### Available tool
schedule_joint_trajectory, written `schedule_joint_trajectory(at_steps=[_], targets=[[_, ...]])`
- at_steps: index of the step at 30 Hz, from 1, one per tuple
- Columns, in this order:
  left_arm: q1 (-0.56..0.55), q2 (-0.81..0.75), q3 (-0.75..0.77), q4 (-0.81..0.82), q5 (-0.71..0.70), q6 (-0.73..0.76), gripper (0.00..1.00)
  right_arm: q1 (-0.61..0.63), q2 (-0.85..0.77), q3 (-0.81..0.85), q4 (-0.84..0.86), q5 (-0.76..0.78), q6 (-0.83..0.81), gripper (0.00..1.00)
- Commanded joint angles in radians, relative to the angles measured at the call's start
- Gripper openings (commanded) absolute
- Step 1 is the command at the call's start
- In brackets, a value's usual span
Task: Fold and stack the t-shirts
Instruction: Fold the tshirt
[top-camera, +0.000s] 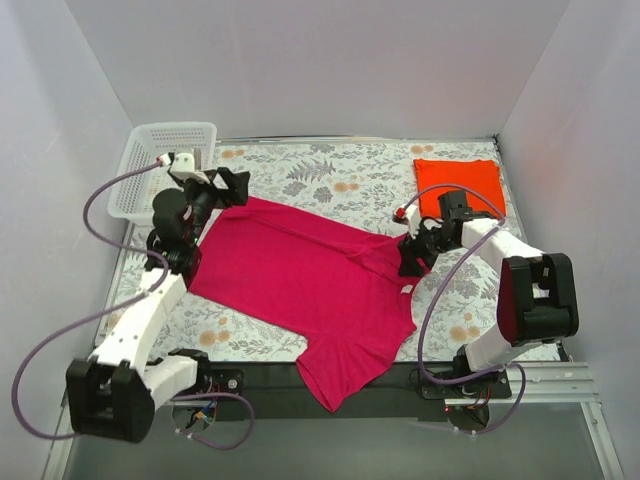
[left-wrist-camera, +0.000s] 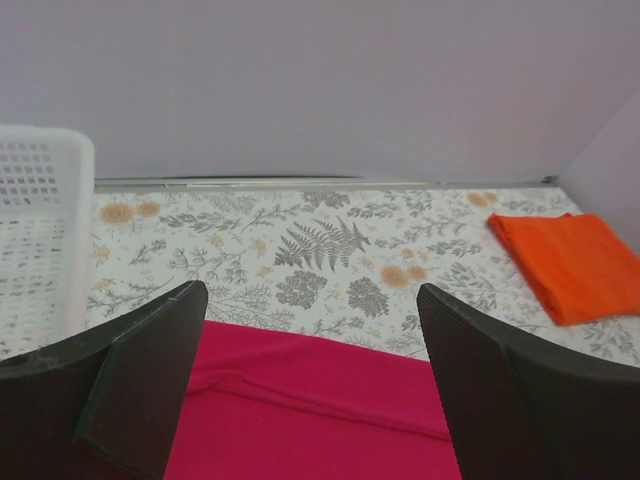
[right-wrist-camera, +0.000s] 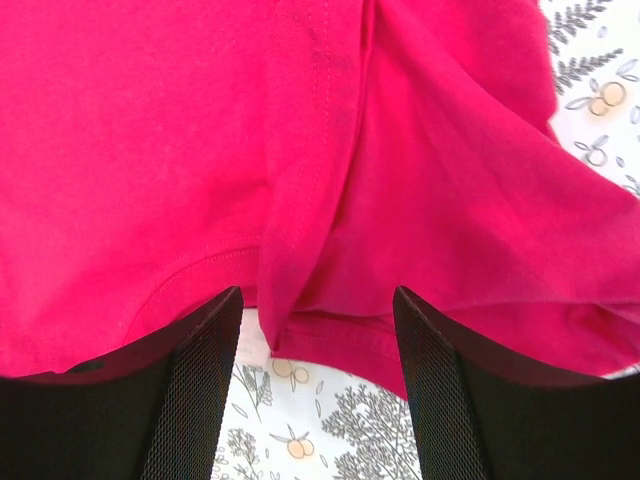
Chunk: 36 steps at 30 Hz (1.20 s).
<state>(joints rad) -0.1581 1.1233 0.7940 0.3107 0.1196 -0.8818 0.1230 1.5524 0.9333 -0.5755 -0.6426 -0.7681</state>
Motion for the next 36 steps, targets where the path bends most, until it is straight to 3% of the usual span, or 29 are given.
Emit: schedule_joint_trajectory(at_steps=[1, 9, 16, 20, 23, 36], targets=[[0.006, -0.164, -0.064, -0.146, 0.002, -0.016, 0.8, 0.043, 0.009, 0.032, 0.026, 0.047, 0.045, 0.58], [0.003, -0.43, -0.196, -0.295, -0.04, -0.008, 0.8, 0.066, 0.038, 0.018, 0.042, 0.107, 0.07, 0.54], [0.003, -0.451, -0.226, -0.295, -0.052, -0.013, 0.8, 0.128, 0.045, 0.009, 0.035, 0.113, 0.07, 0.34], [0.002, -0.456, -0.233, -0.292, -0.051, -0.014, 0.81, 0.161, -0.018, -0.007, 0.023, 0.11, 0.055, 0.12], [0.002, -0.454, -0.234, -0.289, -0.048, -0.016, 0.81, 0.178, -0.061, -0.002, -0.004, 0.098, 0.039, 0.01], [0.002, -0.447, -0.234, -0.288, -0.046, -0.017, 0.81, 0.265, -0.092, 0.047, -0.104, 0.0, 0.047, 0.01]])
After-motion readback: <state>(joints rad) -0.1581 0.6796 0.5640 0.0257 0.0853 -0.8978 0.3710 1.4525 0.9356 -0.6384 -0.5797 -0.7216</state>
